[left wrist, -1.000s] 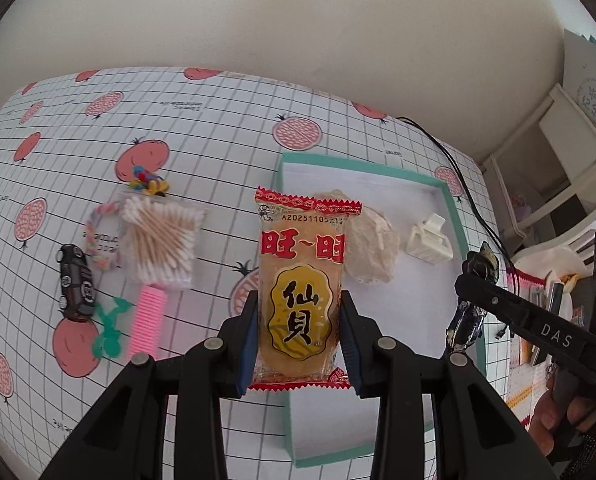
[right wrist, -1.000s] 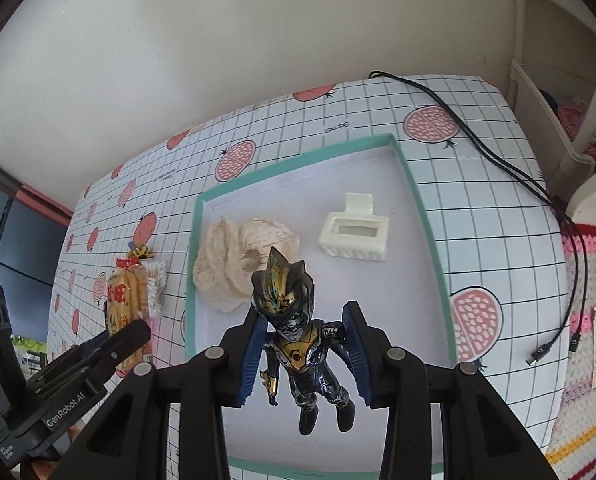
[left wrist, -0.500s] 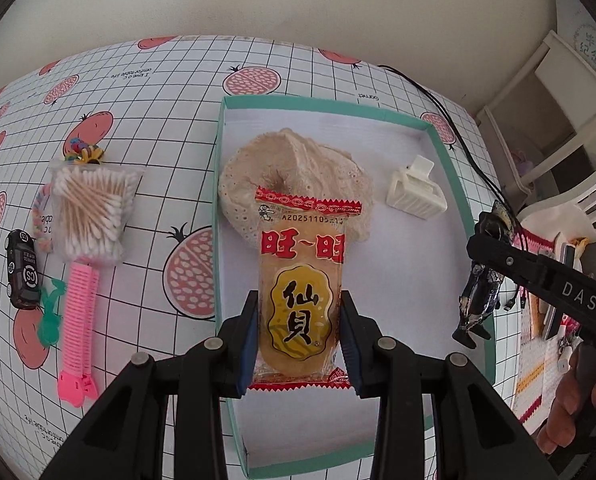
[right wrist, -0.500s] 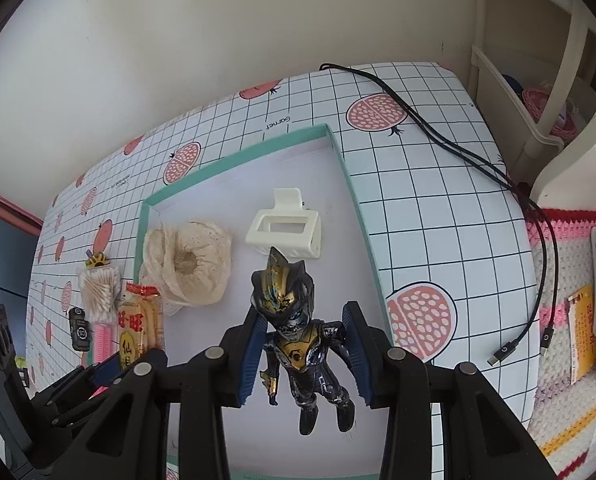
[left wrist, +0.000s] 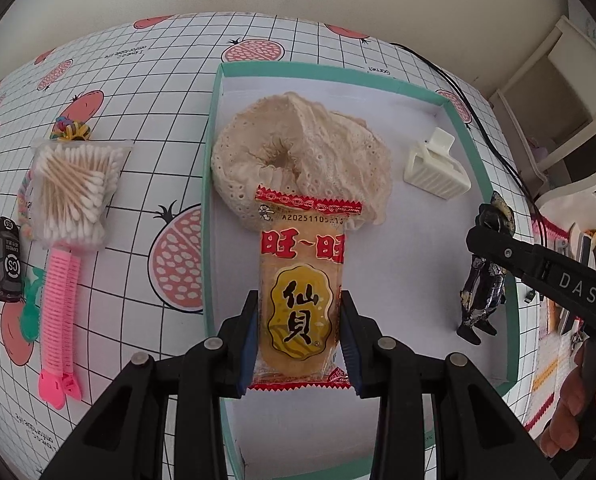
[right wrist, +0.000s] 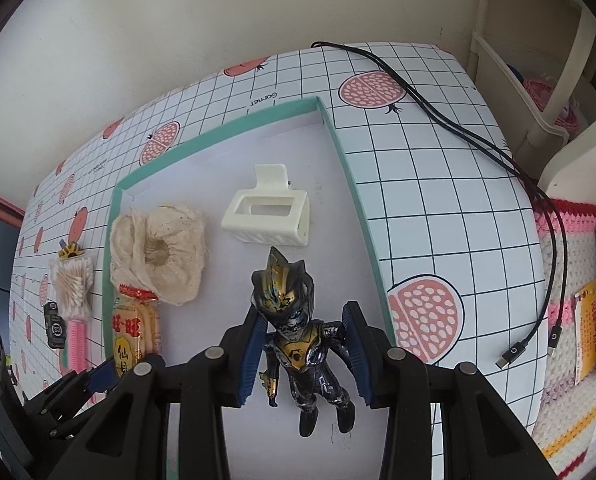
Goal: Organize objects
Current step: 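Carry the rice cracker packet with the left tool while the right tool carries the action figure over the tray, then open the left tool to drop the packet while the right tool releases the action figure into the tray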
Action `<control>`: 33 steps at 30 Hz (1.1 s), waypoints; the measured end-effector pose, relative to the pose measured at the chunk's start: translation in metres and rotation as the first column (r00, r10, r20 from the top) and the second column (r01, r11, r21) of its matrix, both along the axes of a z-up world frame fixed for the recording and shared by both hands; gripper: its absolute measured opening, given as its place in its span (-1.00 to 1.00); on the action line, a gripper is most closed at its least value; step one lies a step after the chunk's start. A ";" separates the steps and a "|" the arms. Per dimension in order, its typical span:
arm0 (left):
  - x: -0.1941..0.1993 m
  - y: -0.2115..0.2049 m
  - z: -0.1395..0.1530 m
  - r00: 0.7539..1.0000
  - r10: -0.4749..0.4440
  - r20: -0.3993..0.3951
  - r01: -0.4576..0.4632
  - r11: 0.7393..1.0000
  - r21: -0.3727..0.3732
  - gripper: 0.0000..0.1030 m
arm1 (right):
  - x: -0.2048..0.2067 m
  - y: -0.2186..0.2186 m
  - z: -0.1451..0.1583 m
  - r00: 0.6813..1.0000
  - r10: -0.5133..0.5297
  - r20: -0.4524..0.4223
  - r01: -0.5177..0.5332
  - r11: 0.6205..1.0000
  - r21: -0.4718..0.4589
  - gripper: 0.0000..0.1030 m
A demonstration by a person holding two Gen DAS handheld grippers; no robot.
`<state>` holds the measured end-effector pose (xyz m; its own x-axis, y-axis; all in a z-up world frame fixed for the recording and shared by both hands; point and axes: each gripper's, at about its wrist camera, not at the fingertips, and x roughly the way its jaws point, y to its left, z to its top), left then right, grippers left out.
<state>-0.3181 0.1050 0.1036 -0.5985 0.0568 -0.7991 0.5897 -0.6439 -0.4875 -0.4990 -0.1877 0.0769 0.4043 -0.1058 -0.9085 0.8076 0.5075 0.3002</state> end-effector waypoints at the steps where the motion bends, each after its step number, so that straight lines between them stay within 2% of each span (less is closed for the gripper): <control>1: -0.002 -0.002 0.000 1.000 0.002 0.003 -0.002 1.000 0.001 -0.27 | 0.001 0.000 -0.001 1.000 0.003 -0.002 -0.003 1.000 0.000 -0.19; 33: -0.010 0.002 -0.003 0.998 0.058 0.011 -0.058 0.998 -0.018 -0.25 | 0.012 0.003 -0.018 0.998 0.031 -0.046 -0.032 0.999 -0.026 -0.16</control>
<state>-0.3283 0.1074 0.1010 -0.5910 0.0078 -0.8066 0.6319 -0.6171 -0.4689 -0.4872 -0.1842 0.0594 0.3664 -0.1181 -0.9229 0.8037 0.5400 0.2500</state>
